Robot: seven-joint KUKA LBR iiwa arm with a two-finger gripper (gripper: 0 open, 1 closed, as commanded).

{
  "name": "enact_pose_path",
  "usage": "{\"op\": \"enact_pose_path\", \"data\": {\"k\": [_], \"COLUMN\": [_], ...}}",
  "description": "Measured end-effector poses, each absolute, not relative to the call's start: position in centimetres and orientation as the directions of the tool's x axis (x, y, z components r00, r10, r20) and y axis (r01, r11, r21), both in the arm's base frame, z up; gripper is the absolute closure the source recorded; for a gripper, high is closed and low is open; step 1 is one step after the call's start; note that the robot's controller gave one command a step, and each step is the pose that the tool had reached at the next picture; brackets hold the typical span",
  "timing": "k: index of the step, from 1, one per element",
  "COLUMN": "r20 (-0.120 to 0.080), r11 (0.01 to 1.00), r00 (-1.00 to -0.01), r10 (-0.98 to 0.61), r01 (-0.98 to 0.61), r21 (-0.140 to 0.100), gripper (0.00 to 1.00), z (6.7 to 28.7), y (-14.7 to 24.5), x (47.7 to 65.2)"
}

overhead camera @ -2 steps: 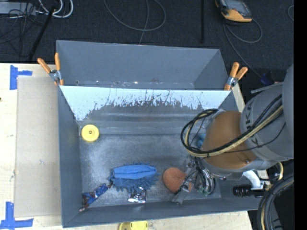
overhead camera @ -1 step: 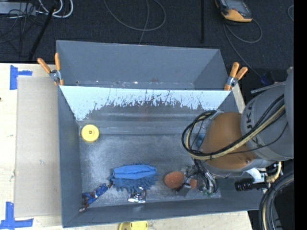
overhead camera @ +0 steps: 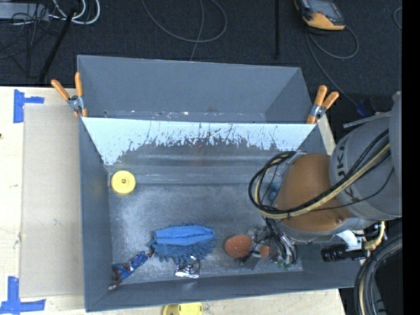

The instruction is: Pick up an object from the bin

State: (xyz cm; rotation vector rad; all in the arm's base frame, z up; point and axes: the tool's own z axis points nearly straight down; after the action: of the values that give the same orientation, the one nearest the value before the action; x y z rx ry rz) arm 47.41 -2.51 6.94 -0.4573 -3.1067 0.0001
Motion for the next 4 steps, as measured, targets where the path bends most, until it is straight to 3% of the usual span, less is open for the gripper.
{"op": "enact_pose_path", "data": {"k": [1,2,4], "r20": [0.006,0.012,-0.002], "r11": [0.958,0.957,0.958], "r00": [-0.958,-0.957,-0.958], "r10": [0.288,0.289,0.288], "r01": [0.288,0.289,0.288], "r21": [-0.001,-0.003,0.001], "gripper": [1.0,1.0,1.0], "z": [7.3,9.4,11.8], "y": [-2.5,-2.5,-2.6], "x": [47.3,47.1,47.4]}}
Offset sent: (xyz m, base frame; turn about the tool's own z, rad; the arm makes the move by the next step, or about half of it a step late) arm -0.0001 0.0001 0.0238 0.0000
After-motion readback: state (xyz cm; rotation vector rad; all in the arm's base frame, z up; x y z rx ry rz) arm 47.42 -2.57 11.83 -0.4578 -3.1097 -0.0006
